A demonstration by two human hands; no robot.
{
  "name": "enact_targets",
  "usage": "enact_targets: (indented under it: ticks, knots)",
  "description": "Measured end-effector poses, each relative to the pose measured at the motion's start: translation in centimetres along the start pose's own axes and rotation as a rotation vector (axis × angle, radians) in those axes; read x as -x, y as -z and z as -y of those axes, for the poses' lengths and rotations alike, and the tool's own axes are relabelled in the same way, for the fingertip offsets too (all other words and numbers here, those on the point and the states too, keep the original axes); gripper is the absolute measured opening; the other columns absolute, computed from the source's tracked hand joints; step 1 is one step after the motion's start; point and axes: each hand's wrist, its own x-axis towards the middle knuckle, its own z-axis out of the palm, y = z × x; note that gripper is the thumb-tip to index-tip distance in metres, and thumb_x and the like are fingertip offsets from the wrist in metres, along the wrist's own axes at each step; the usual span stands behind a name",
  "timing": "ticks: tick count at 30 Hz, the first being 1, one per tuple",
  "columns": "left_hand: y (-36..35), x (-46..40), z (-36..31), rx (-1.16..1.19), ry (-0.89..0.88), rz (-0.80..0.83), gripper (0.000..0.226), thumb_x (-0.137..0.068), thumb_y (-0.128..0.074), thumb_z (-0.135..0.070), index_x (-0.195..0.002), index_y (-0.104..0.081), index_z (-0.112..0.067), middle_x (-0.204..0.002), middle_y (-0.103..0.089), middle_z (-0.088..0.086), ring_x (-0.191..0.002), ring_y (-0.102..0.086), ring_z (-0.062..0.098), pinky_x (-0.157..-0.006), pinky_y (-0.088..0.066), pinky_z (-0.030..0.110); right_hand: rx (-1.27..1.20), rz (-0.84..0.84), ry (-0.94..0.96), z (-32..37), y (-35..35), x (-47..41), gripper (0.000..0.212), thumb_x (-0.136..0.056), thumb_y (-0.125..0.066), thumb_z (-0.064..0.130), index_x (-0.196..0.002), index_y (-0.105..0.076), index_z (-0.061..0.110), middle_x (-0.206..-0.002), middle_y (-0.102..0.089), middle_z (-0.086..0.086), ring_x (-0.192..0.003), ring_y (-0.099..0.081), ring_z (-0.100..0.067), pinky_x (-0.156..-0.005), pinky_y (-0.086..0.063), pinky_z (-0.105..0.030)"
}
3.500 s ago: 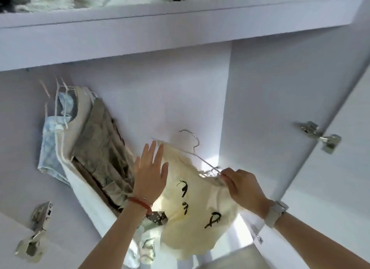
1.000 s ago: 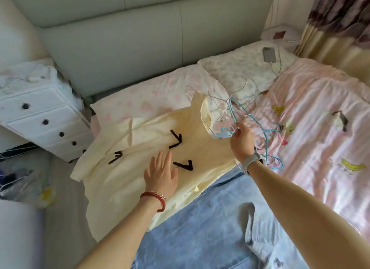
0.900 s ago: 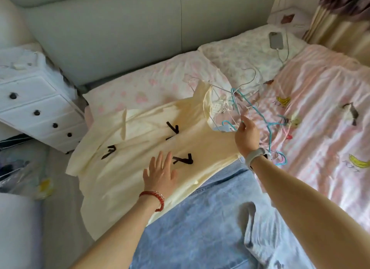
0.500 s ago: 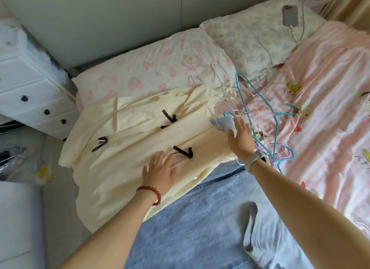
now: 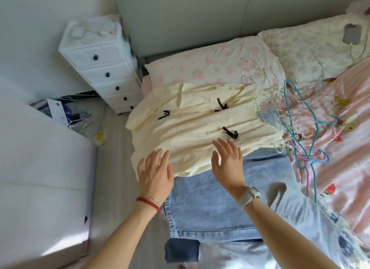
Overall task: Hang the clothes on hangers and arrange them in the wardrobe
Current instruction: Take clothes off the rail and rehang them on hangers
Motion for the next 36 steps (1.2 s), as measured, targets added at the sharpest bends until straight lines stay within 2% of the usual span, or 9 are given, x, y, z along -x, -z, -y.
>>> enact_targets:
  ticks: [4, 7, 10, 11, 15, 19, 22, 28, 36]
  knots:
    - [0.9, 10.5, 4.5, 0.023, 0.089, 0.013, 0.036, -0.077, -0.066, -0.008, -0.112, -0.063, -0.005, -0.115, -0.063, 0.014, -0.103, -0.062, 0.030, -0.085, -0.049, 0.045, 0.068, 0.268, 0.094, 4.5, -3.2, 8.1, 0.038, -0.093, -0.044, 0.019, -0.131, -0.048, 0.016, -0.140, -0.044, -0.002, -0.137, -0.026, -0.021, -0.113, -0.015, -0.044]
    - [1.2, 19.0, 8.3, 0.098, 0.273, 0.034, 0.031, -0.081, -0.061, -0.010, -0.111, -0.063, -0.005, -0.111, -0.064, 0.013, -0.100, -0.062, 0.032, -0.082, -0.051, 0.043, 0.112, 0.429, 0.219, 7.8, -5.8, 14.6, 0.039, -0.094, -0.039, 0.023, -0.133, -0.044, 0.021, -0.141, -0.042, 0.002, -0.136, -0.025, -0.015, -0.113, -0.013, -0.039]
    - [1.8, 27.6, 12.4, 0.075, 0.371, -0.065, 0.026, -0.075, -0.056, -0.011, -0.096, -0.070, -0.003, -0.094, -0.069, 0.013, -0.083, -0.068, 0.026, -0.069, -0.055, 0.037, 0.155, 0.561, 0.432, 11.7, -8.2, 21.0, 0.038, -0.094, -0.037, 0.024, -0.132, -0.045, 0.023, -0.137, -0.045, 0.002, -0.133, -0.029, -0.015, -0.111, -0.018, -0.035]
    - [2.4, 30.5, 13.7, 0.069, 0.425, -0.094, 0.029, -0.077, -0.051, -0.013, -0.097, -0.070, -0.003, -0.095, -0.069, 0.012, -0.084, -0.068, 0.025, -0.070, -0.055, 0.035, 0.178, 0.605, 0.501, 13.3, -9.0, 23.2, 0.039, -0.094, -0.036, 0.026, -0.132, -0.044, 0.024, -0.138, -0.044, 0.003, -0.133, -0.029, -0.016, -0.111, -0.017, -0.034]
    - [4.4, 42.6, 18.8, 0.030, 0.779, -0.151, 0.036, -0.089, -0.045, -0.019, -0.121, -0.057, -0.010, -0.123, -0.060, 0.009, -0.115, -0.055, 0.023, -0.094, -0.042, 0.037, 0.163, 0.739, 0.748, 20.1, -11.9, 32.3, 0.039, -0.094, -0.036, 0.028, -0.132, -0.044, 0.025, -0.140, -0.042, 0.005, -0.133, -0.030, -0.014, -0.107, -0.017, -0.030]
    - [7.1, 55.3, 21.1, -0.016, 1.067, -0.413, 0.032, -0.080, -0.052, -0.016, -0.107, -0.066, -0.004, -0.111, -0.066, 0.016, -0.105, -0.061, 0.030, -0.091, -0.044, 0.047, 0.120, 0.810, 1.086, 27.2, -14.3, 41.2, 0.036, -0.093, -0.036, 0.023, -0.126, -0.049, 0.018, -0.125, -0.052, 0.001, -0.123, -0.042, -0.022, -0.102, -0.030, -0.033]
    - [9.7, 63.9, 22.5, -0.096, 1.232, -0.466, 0.039, -0.079, -0.040, -0.022, -0.098, -0.069, -0.003, -0.101, -0.069, 0.017, -0.093, -0.066, 0.031, -0.079, -0.051, 0.047, 0.031, 0.864, 1.290, 32.5, -15.4, 47.3, 0.036, -0.092, -0.039, 0.021, -0.125, -0.051, 0.014, -0.123, -0.057, -0.001, -0.119, -0.047, -0.022, -0.101, -0.035, -0.036]
    - [13.1, 77.6, 25.3, -0.123, 1.627, -0.662, 0.030, -0.085, -0.055, -0.012, -0.115, -0.061, -0.009, -0.125, -0.057, 0.010, -0.116, -0.051, 0.028, -0.098, -0.035, 0.043, -0.131, 0.974, 1.508, 41.6, -17.0, 59.0, 0.035, -0.092, -0.044, 0.018, -0.126, -0.053, 0.014, -0.129, -0.055, -0.001, -0.122, -0.046, -0.018, -0.104, -0.030, -0.028]
    - [20.4, 89.6, 30.5, -0.242, 1.806, -0.847, 0.038, -0.091, -0.047, -0.017, -0.129, -0.050, -0.012, -0.134, -0.048, 0.010, -0.124, -0.041, 0.028, -0.101, -0.029, 0.046, -0.319, 1.125, 1.688, 54.6, -19.9, 72.5, 0.031, -0.091, -0.043, 0.013, -0.120, -0.056, 0.011, -0.121, -0.060, -0.006, -0.114, -0.051, -0.025, -0.097, -0.039, -0.035]
